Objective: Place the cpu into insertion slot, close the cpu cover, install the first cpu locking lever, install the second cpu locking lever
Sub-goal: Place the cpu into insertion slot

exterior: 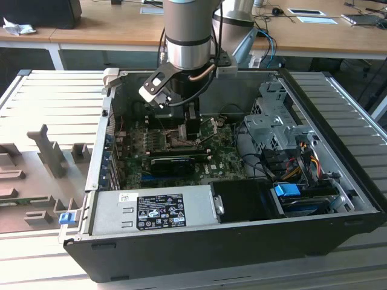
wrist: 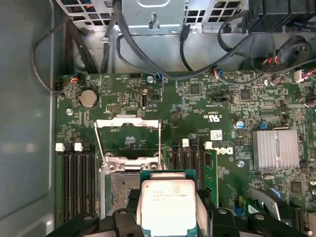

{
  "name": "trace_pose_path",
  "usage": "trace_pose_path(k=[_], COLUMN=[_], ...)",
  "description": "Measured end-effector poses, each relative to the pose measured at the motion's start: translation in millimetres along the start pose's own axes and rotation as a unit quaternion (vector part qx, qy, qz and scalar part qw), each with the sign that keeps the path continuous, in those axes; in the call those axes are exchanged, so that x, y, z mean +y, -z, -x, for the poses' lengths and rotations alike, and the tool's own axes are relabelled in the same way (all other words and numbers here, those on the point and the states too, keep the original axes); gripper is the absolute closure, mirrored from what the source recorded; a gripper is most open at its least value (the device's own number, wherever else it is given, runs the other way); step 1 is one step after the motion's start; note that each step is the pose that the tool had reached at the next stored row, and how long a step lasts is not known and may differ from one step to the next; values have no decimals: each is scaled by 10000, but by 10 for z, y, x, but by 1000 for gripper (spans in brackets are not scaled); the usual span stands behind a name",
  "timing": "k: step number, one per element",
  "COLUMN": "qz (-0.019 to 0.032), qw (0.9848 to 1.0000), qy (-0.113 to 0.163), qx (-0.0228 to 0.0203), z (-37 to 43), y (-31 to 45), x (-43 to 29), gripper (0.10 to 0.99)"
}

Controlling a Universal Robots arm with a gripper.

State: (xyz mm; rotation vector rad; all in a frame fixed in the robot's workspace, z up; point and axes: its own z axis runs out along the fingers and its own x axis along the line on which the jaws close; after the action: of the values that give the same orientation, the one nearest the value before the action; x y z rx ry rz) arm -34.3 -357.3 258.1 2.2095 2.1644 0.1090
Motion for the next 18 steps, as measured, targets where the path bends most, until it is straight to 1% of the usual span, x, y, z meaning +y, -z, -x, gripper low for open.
trace_pose_path(k=[12, 18], qz=[0, 0], qw=[10000, 10000], qy=[-1, -1], qx=[0, 0], z=[1, 1], y=[-54, -60], x=[-5, -5], gripper=[557, 557])
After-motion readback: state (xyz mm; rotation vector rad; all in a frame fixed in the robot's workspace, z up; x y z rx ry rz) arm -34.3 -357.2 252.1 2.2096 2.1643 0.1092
